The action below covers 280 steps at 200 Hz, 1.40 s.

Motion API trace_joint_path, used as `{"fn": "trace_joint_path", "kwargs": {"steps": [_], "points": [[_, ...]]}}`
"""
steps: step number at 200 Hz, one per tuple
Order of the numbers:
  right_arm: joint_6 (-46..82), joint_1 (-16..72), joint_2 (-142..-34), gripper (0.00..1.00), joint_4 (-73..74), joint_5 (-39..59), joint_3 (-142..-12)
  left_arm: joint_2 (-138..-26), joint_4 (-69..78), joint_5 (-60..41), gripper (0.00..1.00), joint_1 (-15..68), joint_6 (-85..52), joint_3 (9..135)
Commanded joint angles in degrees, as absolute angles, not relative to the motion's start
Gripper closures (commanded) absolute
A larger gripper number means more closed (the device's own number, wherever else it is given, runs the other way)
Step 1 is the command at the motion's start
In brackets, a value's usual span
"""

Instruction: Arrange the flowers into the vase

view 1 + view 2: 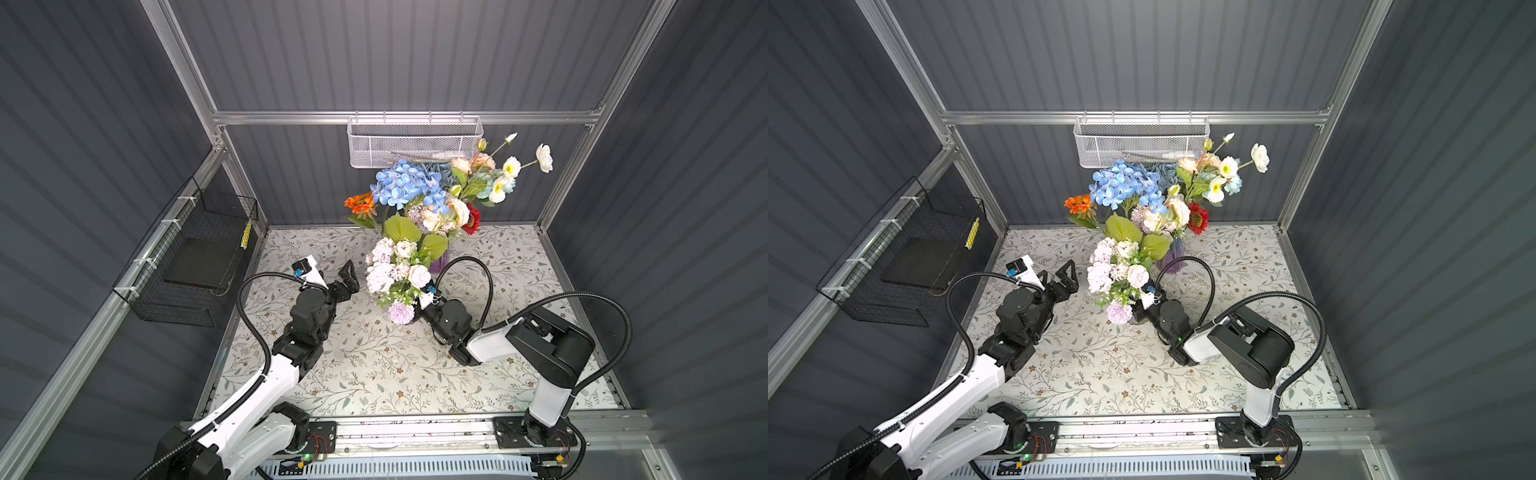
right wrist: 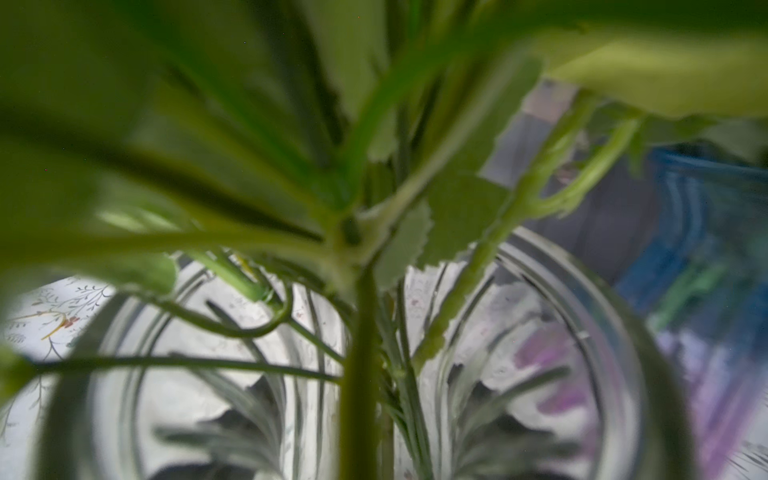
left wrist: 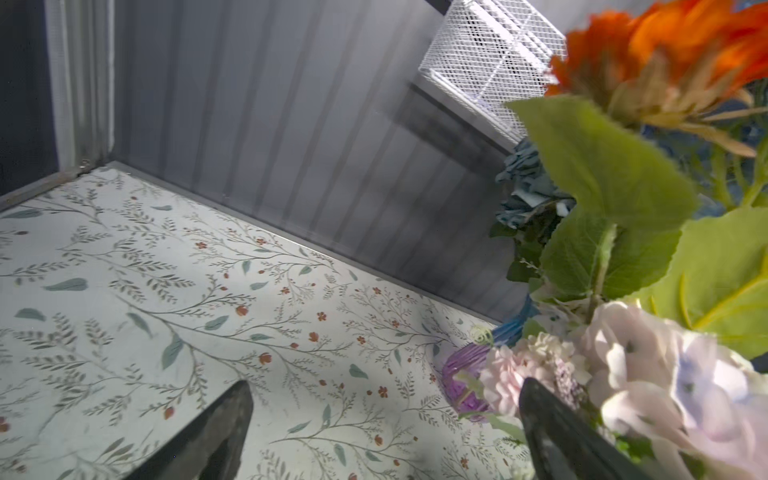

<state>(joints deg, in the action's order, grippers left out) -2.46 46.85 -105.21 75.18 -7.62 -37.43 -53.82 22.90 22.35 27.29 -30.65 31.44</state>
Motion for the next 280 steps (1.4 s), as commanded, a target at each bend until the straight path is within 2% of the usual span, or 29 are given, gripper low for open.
{"fn": "trace_joint_path", "kwargs": {"steps": [1,101,155,180,222,280], "points": [[-3.5,48.0,-107.1,0.54,77.5,-7.1,-42.4,-51.5,21.0,24.6,0.0,26.5,-31.4,30.2],[-4.0,50.1,-118.6,0.47,69.9,-5.8,-60.4,-50.2,19.6,25.2,0.0,26.5,-29.5,30.3],[-4.8,50.0,-122.6,0.37,66.7,-5.2,-67.6,-47.7,17.3,27.1,0.0,26.4,-28.6,30.5],[-4.9,50.0,-121.8,0.28,67.2,-4.4,-66.8,-46.0,16.2,28.5,0.0,26.4,-27.7,30.7],[-4.7,50.0,-117.8,0.01,70.9,-4.2,-60.5,-44.2,12.7,32.0,0.0,25.4,-28.5,31.5],[-4.6,50.1,-109.0,0.01,75.9,-6.0,-46.5,-42.2,7.6,35.6,0.0,20.9,-30.5,30.8]]}}
